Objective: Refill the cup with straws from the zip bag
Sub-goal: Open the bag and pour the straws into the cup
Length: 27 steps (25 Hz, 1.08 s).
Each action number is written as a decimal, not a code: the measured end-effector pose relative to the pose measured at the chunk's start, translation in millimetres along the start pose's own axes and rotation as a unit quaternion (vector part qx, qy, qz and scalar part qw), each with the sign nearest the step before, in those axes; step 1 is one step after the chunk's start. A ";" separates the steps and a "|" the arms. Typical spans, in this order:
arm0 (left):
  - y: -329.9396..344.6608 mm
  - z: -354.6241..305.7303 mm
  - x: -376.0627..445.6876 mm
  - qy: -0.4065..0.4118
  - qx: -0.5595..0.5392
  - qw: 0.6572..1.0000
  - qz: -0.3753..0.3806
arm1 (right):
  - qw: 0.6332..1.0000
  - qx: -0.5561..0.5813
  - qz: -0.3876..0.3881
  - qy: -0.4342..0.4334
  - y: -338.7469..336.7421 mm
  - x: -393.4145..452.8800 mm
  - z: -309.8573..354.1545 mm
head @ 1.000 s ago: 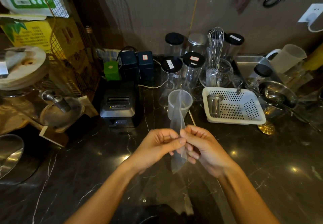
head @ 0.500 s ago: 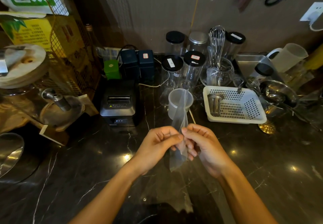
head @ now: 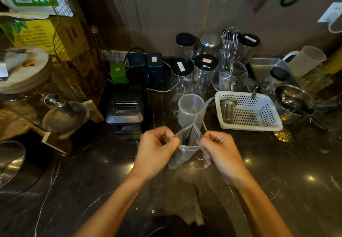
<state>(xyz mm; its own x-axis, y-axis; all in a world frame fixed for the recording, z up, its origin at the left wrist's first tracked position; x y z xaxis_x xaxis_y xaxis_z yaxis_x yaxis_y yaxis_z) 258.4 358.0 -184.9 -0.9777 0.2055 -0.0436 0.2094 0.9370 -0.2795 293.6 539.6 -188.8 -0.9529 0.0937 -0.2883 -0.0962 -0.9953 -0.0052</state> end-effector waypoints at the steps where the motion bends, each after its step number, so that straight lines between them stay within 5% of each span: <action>1: -2.3 -2.8 0.2 0.007 0.024 1.000 0.006 | 1.000 -0.026 -0.009 0.007 -1.8 -0.3 0.7; 4: 5.6 -14.8 -5.1 0.042 0.080 0.994 0.059 | 0.990 -0.135 -0.033 0.036 -0.6 -0.3 4.6; 9: 17.8 -22.1 -13.0 0.066 0.096 0.990 0.084 | 0.943 -0.316 -0.094 -0.052 3.0 3.9 27.9; 16: 12.8 -24.4 9.6 0.056 0.179 0.981 0.056 | 0.947 -0.309 -0.016 -0.087 15.2 3.6 28.4; 27: -18.1 -10.4 24.7 0.005 0.173 0.984 -0.045 | 0.943 -0.309 -0.122 0.020 -26.6 4.0 23.7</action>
<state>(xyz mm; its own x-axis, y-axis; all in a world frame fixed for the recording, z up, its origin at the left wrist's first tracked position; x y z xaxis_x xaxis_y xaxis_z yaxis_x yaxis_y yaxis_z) 230.6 349.1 -170.9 -0.9914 0.1306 0.0045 0.1026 0.7995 -0.5918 285.6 567.0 -167.1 -0.9115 0.3321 -0.2426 -0.1127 -0.7690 -0.6292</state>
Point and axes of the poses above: each hand's wrist, its own x-axis towards the middle knuckle, its own y-axis out of the palm, z = x × y, the point moved 6 cm from there along x, towards the middle knuckle, and after that the axes turned 4 degrees about x, right-handed, at the moved point
